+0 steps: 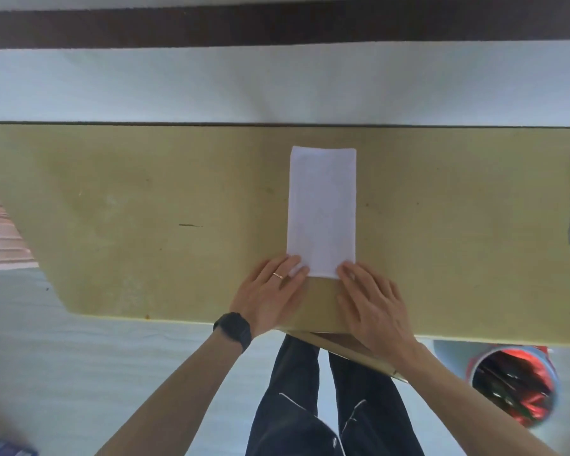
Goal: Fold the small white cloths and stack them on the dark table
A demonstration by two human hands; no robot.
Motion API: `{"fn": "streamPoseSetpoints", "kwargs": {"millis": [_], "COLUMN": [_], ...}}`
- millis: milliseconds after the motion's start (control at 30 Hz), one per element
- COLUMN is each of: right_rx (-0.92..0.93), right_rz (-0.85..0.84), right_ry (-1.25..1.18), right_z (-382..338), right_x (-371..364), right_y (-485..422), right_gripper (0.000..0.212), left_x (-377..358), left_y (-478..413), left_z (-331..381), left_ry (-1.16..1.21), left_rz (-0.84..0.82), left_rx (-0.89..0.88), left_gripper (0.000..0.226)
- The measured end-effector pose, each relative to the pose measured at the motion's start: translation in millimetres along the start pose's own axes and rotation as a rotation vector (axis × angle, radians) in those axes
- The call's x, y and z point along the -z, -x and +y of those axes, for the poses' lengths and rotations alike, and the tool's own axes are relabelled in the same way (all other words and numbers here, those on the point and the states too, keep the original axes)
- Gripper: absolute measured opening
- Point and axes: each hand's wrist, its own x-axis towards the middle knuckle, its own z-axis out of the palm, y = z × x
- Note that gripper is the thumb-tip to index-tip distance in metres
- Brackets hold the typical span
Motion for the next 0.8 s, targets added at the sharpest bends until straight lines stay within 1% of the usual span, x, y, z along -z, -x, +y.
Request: {"fn": "streamPoseSetpoints", "kwargs": {"millis": [100, 167, 200, 233, 267, 333, 367, 400, 467, 567, 667, 733, 800], "right_rx": [0.000, 0.012, 0.018, 0.021, 0.024, 0.036, 0.038, 0.037, 0.034, 0.046, 0.073, 0.052, -0.015], "right_rz": [-0.086, -0.119, -0.110, -0.093, -0.072, -0.022, -0.015, -0.017, -0.013, -0.018, -0.041, -0.063, -0.082], "right_ry": [0.037, 0.043, 0.042, 0.047, 0.057, 0.087, 0.096, 0.098, 0.108, 0.107, 0.038, -0.050, -0.156], "right_z": [-4.2, -8.1, -9.7, -11.3, -12.8, -12.8, -13.6, -14.4, -15.7, -15.6, -11.9, -10.5, -10.9], "right_x": [-2.6, -5.3, -7.6, -10.2, -12.5, -17.6, -17.4, -16.4, -12.0, -5.2, 4.1, 10.9, 18.0], "right_y": [14.3, 28.0, 34.5, 41.4, 49.3, 59.8, 63.7, 66.7, 68.1, 67.8, 67.5, 66.0, 61.6], "right_gripper": [0.066, 0.080, 0.083, 0.080, 0.073, 0.046, 0.039, 0.036, 0.032, 0.025, 0.021, 0.016, 0.016], "left_x": [-1.3, -3.2, -4.8, -5.3, -4.6, -2.3, 0.7, 3.8, 10.7, 17.7, 25.0, 30.0, 33.4], "left_y": [14.8, 25.7, 31.3, 36.4, 41.8, 48.4, 50.5, 51.8, 52.2, 53.7, 53.8, 55.4, 55.8], "left_z": [7.0, 17.8, 22.8, 27.3, 32.5, 39.5, 43.0, 45.6, 47.9, 46.1, 41.9, 39.4, 35.9], "left_ry": [-0.047, -0.034, -0.032, -0.036, -0.049, -0.079, -0.072, -0.058, -0.031, -0.007, 0.041, 0.074, 0.091], "left_rz": [-0.149, -0.199, -0.208, -0.223, -0.231, -0.211, -0.188, -0.172, -0.170, -0.214, -0.256, -0.237, -0.158], "left_rx": [-0.022, -0.032, -0.043, -0.054, -0.067, -0.084, -0.080, -0.072, -0.069, -0.087, -0.085, -0.082, -0.055], "left_gripper": [0.062, 0.071, 0.072, 0.071, 0.067, 0.045, 0.035, 0.033, 0.034, 0.035, 0.038, 0.044, 0.051]}}
